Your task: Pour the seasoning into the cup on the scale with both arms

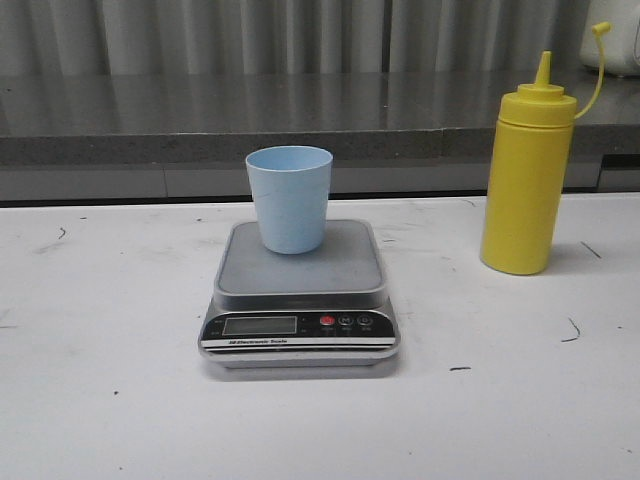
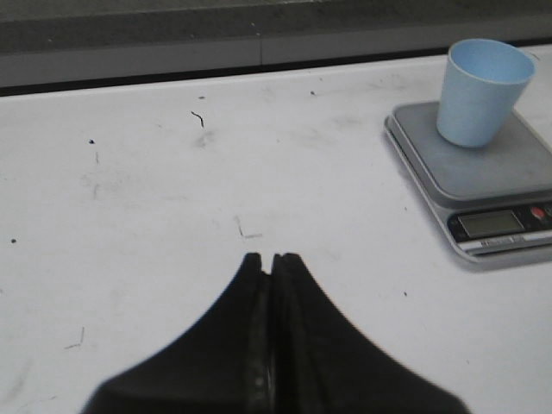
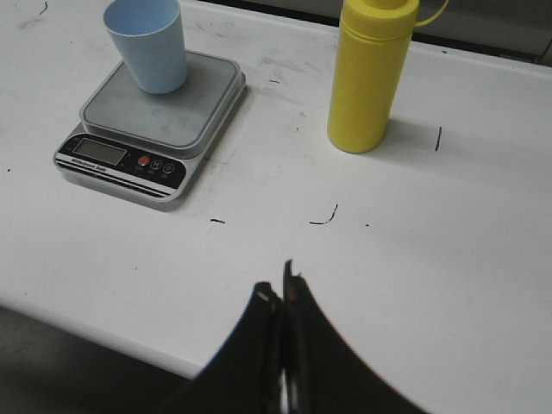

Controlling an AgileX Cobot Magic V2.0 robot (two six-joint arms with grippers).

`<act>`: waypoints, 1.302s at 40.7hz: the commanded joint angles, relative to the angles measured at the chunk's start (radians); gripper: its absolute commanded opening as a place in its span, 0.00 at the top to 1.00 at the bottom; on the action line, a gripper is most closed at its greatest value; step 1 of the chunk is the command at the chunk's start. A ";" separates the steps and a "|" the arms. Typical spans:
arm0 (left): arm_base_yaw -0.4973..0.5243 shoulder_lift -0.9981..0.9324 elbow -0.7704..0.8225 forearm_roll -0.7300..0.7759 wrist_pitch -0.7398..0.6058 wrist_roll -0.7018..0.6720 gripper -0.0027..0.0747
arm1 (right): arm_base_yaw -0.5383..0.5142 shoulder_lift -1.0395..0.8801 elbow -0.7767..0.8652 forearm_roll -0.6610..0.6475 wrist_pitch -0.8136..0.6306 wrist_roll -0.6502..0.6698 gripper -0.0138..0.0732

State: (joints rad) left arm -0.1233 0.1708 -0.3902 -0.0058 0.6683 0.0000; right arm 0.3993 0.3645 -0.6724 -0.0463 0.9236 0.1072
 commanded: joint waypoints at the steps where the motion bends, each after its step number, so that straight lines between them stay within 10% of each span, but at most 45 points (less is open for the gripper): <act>1: 0.047 -0.041 0.032 -0.029 -0.232 -0.013 0.99 | 0.001 0.010 -0.027 -0.012 -0.071 -0.012 0.92; 21: 0.113 -0.198 0.412 -0.031 -0.750 -0.013 0.99 | 0.001 0.011 -0.027 -0.012 -0.068 -0.012 0.92; 53: 0.125 -0.198 0.413 -0.031 -0.749 -0.013 0.99 | 0.001 0.011 -0.027 -0.012 -0.069 -0.012 0.92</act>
State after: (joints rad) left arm 0.0078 -0.0028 0.0092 -0.0273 0.0000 0.0000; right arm 0.3993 0.3645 -0.6724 -0.0463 0.9236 0.1072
